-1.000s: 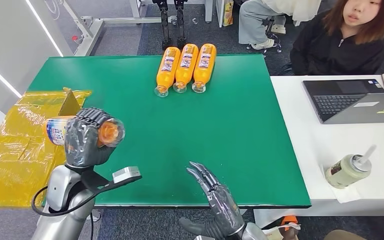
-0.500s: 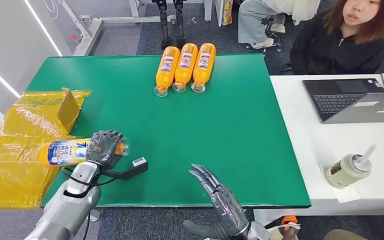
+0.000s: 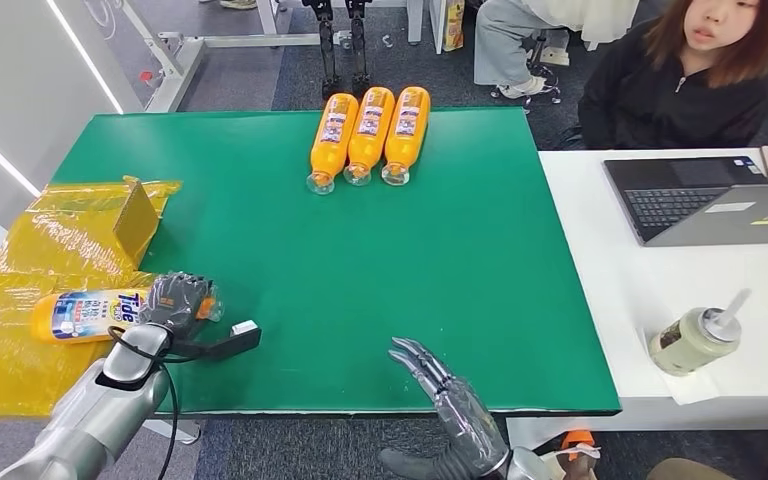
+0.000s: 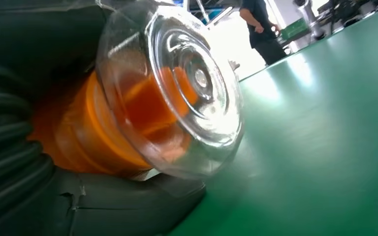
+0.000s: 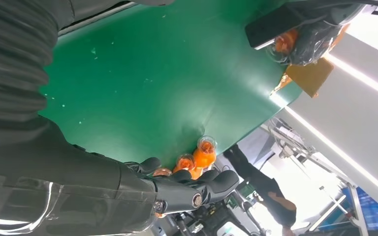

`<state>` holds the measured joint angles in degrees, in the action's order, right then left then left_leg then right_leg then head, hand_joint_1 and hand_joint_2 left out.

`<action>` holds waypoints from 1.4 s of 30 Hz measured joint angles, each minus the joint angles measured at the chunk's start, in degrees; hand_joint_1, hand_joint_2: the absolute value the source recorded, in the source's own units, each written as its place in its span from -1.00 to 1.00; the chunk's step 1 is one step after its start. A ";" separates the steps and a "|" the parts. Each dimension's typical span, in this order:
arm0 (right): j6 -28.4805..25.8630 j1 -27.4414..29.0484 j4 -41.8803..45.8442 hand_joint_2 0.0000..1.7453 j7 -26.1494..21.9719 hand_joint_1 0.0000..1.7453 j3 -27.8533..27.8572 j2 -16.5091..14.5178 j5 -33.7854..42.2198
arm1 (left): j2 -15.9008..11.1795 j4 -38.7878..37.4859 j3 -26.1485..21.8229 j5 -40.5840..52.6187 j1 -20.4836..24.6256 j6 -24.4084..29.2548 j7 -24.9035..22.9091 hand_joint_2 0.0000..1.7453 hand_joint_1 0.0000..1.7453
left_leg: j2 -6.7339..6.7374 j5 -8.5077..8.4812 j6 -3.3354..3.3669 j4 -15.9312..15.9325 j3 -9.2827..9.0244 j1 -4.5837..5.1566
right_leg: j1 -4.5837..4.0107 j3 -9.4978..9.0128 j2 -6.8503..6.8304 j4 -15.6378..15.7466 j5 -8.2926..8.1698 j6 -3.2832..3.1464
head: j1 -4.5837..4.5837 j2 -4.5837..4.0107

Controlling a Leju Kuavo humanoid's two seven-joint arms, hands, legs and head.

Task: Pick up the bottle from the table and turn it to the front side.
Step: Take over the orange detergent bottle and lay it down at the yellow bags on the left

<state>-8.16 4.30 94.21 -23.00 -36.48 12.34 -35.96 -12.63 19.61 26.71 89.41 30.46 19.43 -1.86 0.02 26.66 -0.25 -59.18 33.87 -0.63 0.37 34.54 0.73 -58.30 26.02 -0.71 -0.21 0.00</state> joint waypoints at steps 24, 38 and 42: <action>-0.69 -1.45 -1.42 1.00 1.74 -1.00 -1.39 -0.05 0.74 | -0.44 2.30 -2.73 -1.24 -0.95 7.16 6.45 1.00 -1.00 | -0.02 -0.05 -0.07 0.01 -0.06 0.01 | 0.00 -0.02 -0.03 -0.02 -0.03 -0.04 | 0.01 0.00; -1.54 -0.33 -1.36 1.00 2.46 -1.00 -0.71 -0.68 -0.12 | 8.27 23.51 -3.73 -19.08 -11.45 7.39 28.35 1.00 -1.00 | -0.14 -0.01 0.00 -0.02 0.03 0.05 | 0.06 -0.02 -0.17 0.04 -0.03 -0.01 | -0.01 0.00; -1.52 -0.47 -1.43 1.00 2.43 -1.00 -0.53 -0.85 -0.22 | 10.58 28.92 -1.83 -18.66 -13.95 6.83 27.04 1.00 -1.00 | -0.14 -0.01 -0.01 -0.02 0.03 0.05 | 0.06 -0.02 -0.16 0.04 -0.03 -0.01 | -0.01 0.00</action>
<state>-9.68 3.83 92.79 -20.58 -37.01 11.49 -36.17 -2.06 48.53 24.88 70.75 16.51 26.26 25.18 -0.12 26.65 -0.26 -59.20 33.90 -0.58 0.42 34.51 0.58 -58.26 25.98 -0.73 -0.22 0.00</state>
